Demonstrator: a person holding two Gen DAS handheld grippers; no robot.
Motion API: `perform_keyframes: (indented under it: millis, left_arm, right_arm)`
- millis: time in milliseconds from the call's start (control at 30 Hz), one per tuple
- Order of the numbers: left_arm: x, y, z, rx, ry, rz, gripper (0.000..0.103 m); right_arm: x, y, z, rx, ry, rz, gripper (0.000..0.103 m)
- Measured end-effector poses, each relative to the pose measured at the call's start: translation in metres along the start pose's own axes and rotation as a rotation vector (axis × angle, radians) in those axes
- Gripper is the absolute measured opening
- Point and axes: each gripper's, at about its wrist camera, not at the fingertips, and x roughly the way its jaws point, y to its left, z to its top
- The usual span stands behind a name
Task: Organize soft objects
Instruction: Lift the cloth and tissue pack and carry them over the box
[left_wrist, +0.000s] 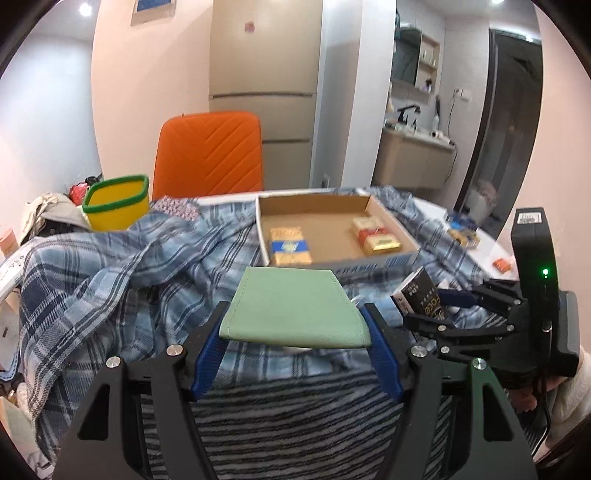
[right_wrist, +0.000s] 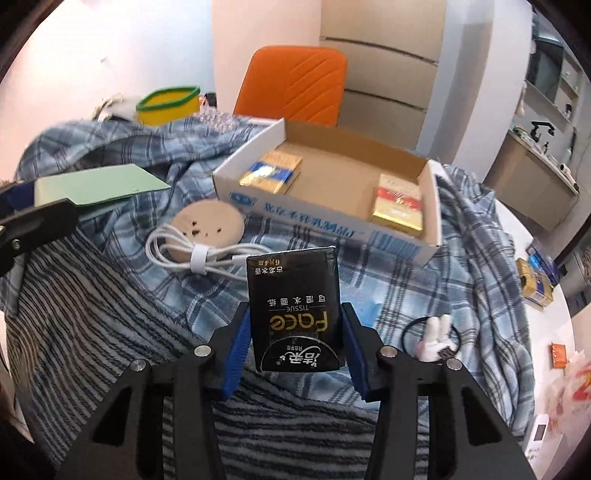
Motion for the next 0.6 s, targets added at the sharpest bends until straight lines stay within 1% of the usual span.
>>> perform_keyframes:
  millis: [133,367,533,600]
  left_arm:
    - [-0.003,-0.007,0.005,0.0,-0.056,-0.01,0.068]
    - [-0.008,-0.018,0.021,0.003,-0.156,0.015,0.068]
    - [-0.009,-0.023,0.032,0.005,-0.244,0.043,0.068]
    - [-0.007,-0.026,0.037,0.014,-0.268,0.044,0.068]
  right_arm:
    - [-0.016,-0.008,0.002,0.028,-0.041,-0.007,0.049]
    - [-0.042,-0.021,0.013,0.072,-0.128,-0.033,0.049]
    - [-0.056,-0.03,0.025,0.097,-0.19,-0.054,0.049]
    - [-0.062,-0.033,0.031,0.109,-0.217,-0.06,0.049]
